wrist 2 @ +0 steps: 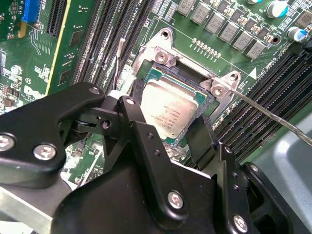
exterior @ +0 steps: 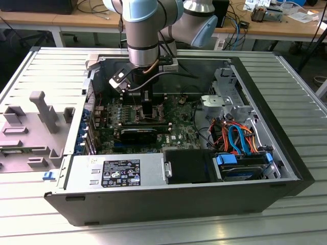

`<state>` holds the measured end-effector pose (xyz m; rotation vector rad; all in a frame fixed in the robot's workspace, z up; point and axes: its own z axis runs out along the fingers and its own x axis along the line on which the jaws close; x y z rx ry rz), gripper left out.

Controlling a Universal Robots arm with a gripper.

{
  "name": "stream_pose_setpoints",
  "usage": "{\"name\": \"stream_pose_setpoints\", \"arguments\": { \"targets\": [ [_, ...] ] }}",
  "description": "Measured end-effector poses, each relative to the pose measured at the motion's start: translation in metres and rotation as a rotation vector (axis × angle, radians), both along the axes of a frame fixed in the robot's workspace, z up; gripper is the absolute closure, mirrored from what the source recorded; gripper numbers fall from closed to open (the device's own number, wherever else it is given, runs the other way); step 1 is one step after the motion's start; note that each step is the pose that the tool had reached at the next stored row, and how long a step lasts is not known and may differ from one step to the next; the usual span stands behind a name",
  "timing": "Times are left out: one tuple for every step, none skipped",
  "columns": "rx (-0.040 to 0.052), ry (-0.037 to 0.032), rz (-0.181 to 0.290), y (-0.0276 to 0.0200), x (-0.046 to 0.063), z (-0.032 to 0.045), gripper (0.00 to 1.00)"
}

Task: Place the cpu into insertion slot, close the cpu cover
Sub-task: 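Close the cpu cover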

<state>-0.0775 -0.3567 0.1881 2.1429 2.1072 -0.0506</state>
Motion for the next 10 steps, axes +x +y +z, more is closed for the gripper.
{"name": "stream_pose_setpoints", "arguments": {
  "targets": [
    [0.0000, 0.0000, 0.000, 0.0000, 0.0000, 0.0000, 0.38],
    [0.0000, 0.0000, 0.000, 0.0000, 0.0000, 0.0000, 0.38],
    [0.0000, 0.0000, 0.000, 0.0000, 0.0000, 0.0000, 0.38],
    [0.0000, 0.0000, 0.000, 0.0000, 0.0000, 0.0000, 0.38],
    [0.0000, 0.0000, 0.000, 0.0000, 0.0000, 0.0000, 0.38],
    [-0.0001, 0.0000, 0.000, 0.0000, 0.0000, 0.0000, 0.38],
    [-0.0001, 0.0000, 0.000, 0.0000, 0.0000, 0.0000, 0.38],
    [-0.0001, 0.0000, 0.000, 0.0000, 0.0000, 0.0000, 0.38],
    [0.0000, 0.0000, 0.000, 0.0000, 0.0000, 0.0000, 0.38],
    [0.0000, 0.0000, 0.000, 0.0000, 0.0000, 0.0000, 0.38]
  ]
}}
